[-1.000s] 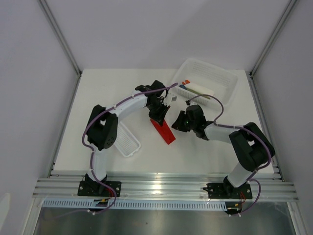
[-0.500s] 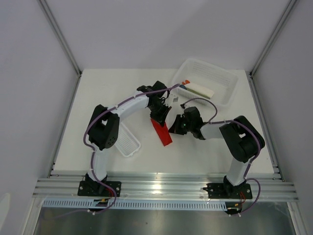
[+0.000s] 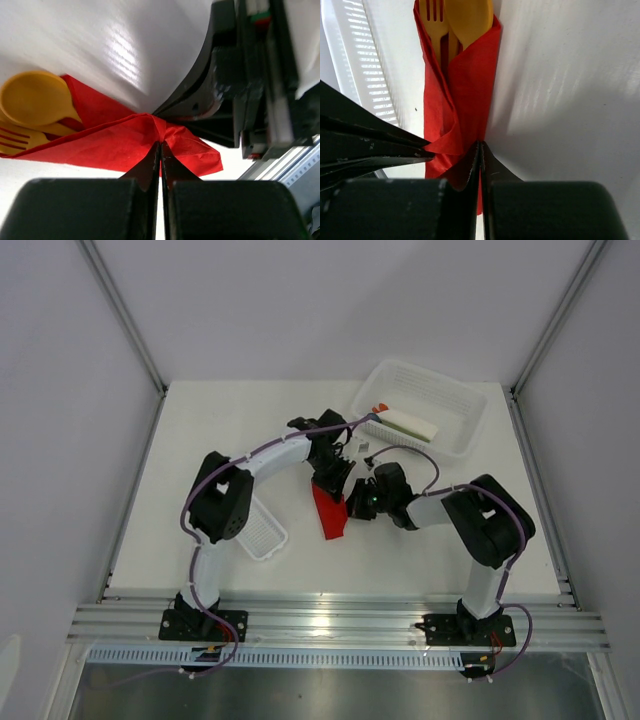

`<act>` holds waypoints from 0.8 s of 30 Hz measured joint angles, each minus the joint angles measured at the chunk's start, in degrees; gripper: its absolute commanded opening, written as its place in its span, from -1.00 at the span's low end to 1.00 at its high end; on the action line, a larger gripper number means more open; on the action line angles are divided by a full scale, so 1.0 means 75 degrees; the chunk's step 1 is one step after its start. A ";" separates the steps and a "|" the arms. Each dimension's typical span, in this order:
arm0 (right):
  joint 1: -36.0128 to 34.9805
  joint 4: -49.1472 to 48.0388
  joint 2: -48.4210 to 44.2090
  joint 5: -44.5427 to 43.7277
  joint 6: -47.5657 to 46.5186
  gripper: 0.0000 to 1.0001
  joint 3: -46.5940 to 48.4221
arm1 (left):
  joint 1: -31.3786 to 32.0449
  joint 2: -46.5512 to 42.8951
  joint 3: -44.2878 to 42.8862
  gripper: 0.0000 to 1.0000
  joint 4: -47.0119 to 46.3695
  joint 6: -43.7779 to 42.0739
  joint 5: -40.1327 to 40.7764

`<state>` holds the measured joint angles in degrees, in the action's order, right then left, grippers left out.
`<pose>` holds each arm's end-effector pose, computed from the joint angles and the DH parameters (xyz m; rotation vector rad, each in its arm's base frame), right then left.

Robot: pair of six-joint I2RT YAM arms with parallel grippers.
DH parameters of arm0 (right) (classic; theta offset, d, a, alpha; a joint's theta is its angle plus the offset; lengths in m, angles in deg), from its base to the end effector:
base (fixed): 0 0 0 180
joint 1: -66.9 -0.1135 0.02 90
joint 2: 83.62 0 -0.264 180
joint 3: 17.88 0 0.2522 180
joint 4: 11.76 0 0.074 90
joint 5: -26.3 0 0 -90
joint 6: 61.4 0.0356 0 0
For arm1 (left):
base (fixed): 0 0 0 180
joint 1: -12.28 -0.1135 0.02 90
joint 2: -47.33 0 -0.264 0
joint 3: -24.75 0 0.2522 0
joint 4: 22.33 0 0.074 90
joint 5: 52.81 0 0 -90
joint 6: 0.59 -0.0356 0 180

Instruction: Place the utensils on the paper napkin and roll it up

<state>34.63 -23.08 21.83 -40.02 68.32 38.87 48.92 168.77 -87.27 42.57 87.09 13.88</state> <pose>0.2811 0.1944 0.1138 -0.0922 2.4086 1.1034 0.3409 -0.2711 0.1947 1.0526 2.7268 -0.6945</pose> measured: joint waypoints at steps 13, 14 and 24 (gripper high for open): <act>-0.0090 0.0187 -0.0227 -0.0067 -0.0052 -0.94 -0.0166 | 0.0000 0.0504 -0.0379 -0.99 -0.0122 0.0318 0.0041; -0.0090 0.0271 -0.0280 -0.0114 -0.0108 -0.94 -0.0184 | 0.0000 0.0580 -0.0379 -0.99 -0.0119 0.0318 0.0090; -0.0119 0.1574 -0.1174 -0.0845 -0.0536 -0.67 -0.0321 | -0.0003 0.0761 -0.0367 -0.99 -0.0128 0.0321 0.0227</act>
<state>33.73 -11.28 13.02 -46.35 64.30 36.46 48.90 174.48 -90.02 41.61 89.49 15.58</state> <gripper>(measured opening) 0.122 0.008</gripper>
